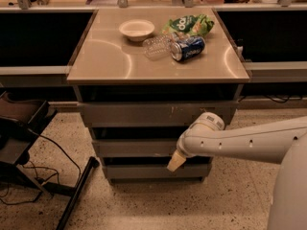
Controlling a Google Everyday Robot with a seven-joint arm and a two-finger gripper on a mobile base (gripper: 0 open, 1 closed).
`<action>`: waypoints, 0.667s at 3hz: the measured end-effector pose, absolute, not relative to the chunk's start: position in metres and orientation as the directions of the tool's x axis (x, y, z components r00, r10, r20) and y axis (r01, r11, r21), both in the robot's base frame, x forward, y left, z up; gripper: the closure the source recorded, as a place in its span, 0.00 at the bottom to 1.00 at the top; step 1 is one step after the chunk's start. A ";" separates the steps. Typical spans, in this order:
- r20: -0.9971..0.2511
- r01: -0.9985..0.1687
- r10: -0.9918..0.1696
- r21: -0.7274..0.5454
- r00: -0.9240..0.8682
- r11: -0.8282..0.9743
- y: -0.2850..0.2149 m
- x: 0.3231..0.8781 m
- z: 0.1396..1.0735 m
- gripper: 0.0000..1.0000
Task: Open middle drawer
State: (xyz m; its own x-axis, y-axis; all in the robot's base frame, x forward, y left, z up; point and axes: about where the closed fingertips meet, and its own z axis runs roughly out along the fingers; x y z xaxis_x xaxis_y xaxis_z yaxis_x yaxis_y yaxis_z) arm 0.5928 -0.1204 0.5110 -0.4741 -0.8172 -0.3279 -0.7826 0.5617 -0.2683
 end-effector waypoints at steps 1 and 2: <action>-0.328 -0.783 -0.817 -0.268 -0.474 0.562 -0.120 0.593 0.511 0.00; -0.423 -0.798 -0.804 -0.250 -0.419 0.548 -0.121 0.600 0.499 0.00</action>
Offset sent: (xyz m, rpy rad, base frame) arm 0.0344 -0.0270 -0.0210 0.3780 -0.1488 0.2042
